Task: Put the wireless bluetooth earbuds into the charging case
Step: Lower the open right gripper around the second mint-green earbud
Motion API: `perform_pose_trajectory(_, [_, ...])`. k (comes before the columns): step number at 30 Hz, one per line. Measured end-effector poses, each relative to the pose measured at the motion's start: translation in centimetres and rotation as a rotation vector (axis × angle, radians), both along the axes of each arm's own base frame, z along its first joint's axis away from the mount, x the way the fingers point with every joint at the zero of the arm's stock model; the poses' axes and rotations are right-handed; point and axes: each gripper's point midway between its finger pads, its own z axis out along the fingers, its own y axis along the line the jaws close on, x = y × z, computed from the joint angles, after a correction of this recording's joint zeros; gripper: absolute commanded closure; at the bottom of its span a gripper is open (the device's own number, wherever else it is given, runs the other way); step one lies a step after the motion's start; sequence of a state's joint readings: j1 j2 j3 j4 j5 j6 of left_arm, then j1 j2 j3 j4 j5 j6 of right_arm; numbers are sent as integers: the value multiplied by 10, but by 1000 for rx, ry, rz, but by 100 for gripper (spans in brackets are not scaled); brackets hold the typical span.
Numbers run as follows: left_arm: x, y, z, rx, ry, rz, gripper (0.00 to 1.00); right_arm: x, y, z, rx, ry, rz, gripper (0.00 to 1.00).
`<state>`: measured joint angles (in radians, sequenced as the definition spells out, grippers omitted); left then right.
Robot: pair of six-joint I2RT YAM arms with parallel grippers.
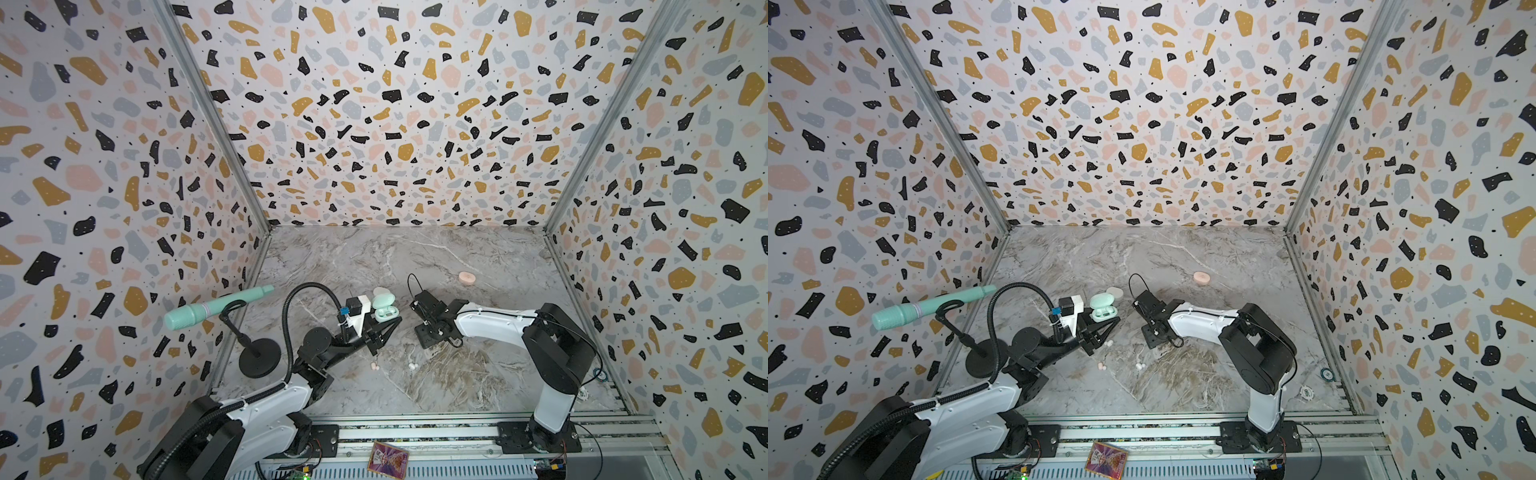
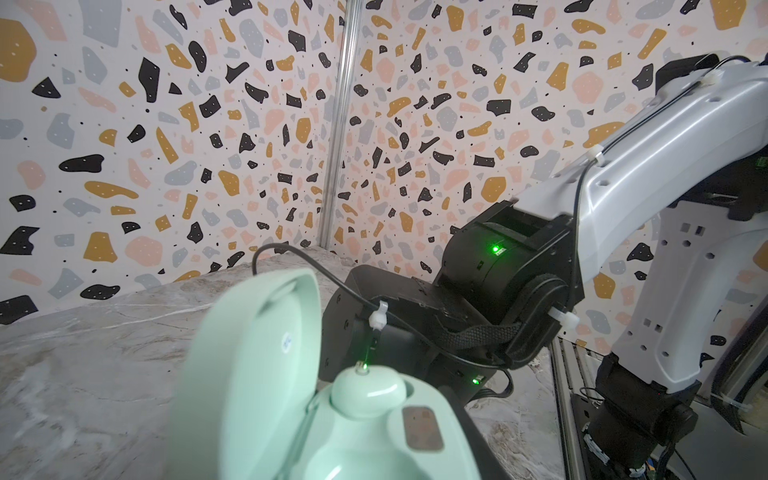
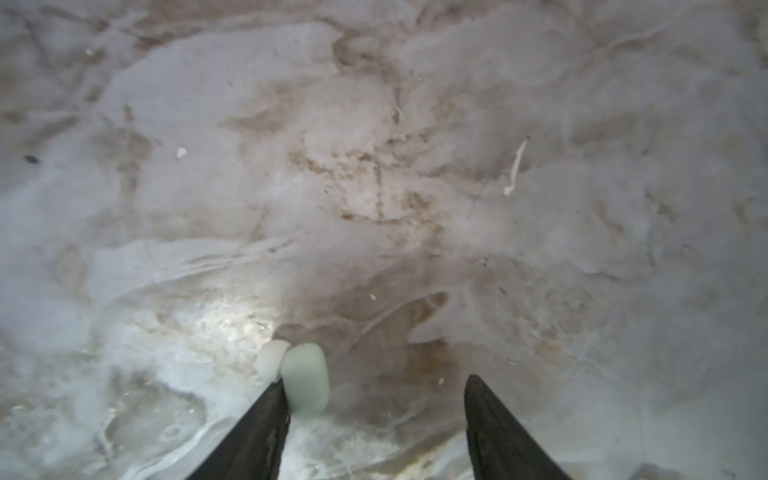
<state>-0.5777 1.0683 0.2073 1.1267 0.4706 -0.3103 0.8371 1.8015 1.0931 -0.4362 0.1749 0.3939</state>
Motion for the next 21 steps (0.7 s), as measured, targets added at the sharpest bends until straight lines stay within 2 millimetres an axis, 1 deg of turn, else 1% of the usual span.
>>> perform_pose_trajectory(3, [0, 0, -1, 0, 2, -2, 80, 5, -9, 0, -13, -1, -13, 32])
perform_pose_trajectory(7, [0, -1, -1, -1, 9, -6, 80, 10, -14, 0, -21, -7, -22, 32])
perform_pose_trajectory(21, [-2, -2, -2, -4, 19, -21, 80, 17, -24, 0, -12, 7, -45, 33])
